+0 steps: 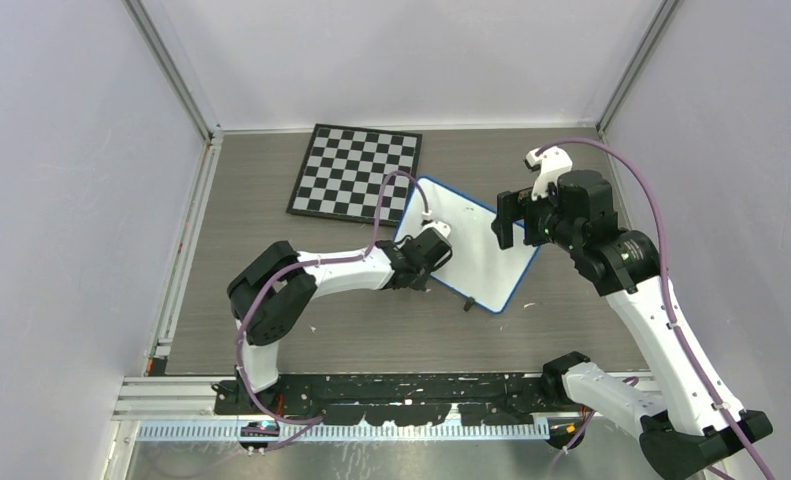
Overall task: Write a sentence on the whiteboard
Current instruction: Move the whiteboard to the center of the board.
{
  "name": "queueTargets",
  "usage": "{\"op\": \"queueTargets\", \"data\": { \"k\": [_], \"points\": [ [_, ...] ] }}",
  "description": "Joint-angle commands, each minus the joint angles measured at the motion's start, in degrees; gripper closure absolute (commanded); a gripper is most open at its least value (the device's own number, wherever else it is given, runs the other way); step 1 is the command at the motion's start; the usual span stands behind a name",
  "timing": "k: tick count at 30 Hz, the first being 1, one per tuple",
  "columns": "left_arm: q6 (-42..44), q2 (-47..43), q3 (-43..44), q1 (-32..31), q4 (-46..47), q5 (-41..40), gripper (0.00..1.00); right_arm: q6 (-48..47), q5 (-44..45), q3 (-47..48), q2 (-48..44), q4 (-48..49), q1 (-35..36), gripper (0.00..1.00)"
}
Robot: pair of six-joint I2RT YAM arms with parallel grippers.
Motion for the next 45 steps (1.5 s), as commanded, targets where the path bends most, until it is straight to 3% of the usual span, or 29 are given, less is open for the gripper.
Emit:
{"op": "queueTargets", "data": {
  "k": [1, 8, 11, 14, 16, 20, 26, 32, 35, 39, 42, 45],
  "points": [
    [-10.64, -4.55, -1.65, 1.01, -5.03, -11.33, 1.0, 3.31, 7.41, 0.98, -0.14, 4.05, -0.42, 0.0],
    [-19.97, -1.08, 2.49, 1.06, -10.96, -11.55, 0.99, 6.47, 12.89, 0.07, 0.96, 5.29, -0.48, 0.01],
    [-22.13, 0.86, 5.03, 1.06, -12.52, -8.41, 0.92, 8.1, 15.3, -0.51, 1.79, 6.01, -0.64, 0.01],
    [-21.82, 1.43, 5.62, 1.01, -10.52, -1.72, 0.77, 9.06, 17.16, -0.61, 2.66, 6.31, -0.82, 0.01],
    [-20.56, 0.62, 5.23, 0.86, -8.97, 3.26, 0.67, 9.34, 16.75, -0.58, 2.99, 6.44, -0.98, 0.01],
    [-16.65, -2.9, 4.35, -0.16, -9.83, 6.38, 0.35, 9.4, 15.83, -0.41, 3.31, 6.49, -1.0, 0.01],
    [-8.67, -9.16, 2.59, -0.13, -14.76, 14.56, 0.24, 10.75, 13.38, -1.93, 2.74, 4.75, -1.04, 0.01],
    [1.88, -16.41, 1.34, 0.4, -21.14, 16.67, 0.2, 14.75, 7.63, -1.05, 4.21, 0.09, -1.19, 0.04],
    [14.87, -21.59, 1.65, 0.53, -24.68, 20.42, 0.18, 13.88, 6.05, -0.77, 4.86, -0.35, -1.44, 0.04],
    [50.44, -27.64, 3.29, 0.45, -35.08, 26.22, 0.11, 13.86, 6.26, 0.03, 4.19, 0.82, -3.45, 0.04],
    [73.45, -26.59, 3.89, 0.44, -42.55, 25.83, 0.15, 14.53, 1.95, 1.74, 4.47, 0.76, -6.42, 0.04],
    [92.28, -25.32, 2.11, 0.48, -42.55, 26.18, 0.17, 15.07, -4.06, 3.48, 5.98, 0.44, -10.4, 0.04]
  ]
}}
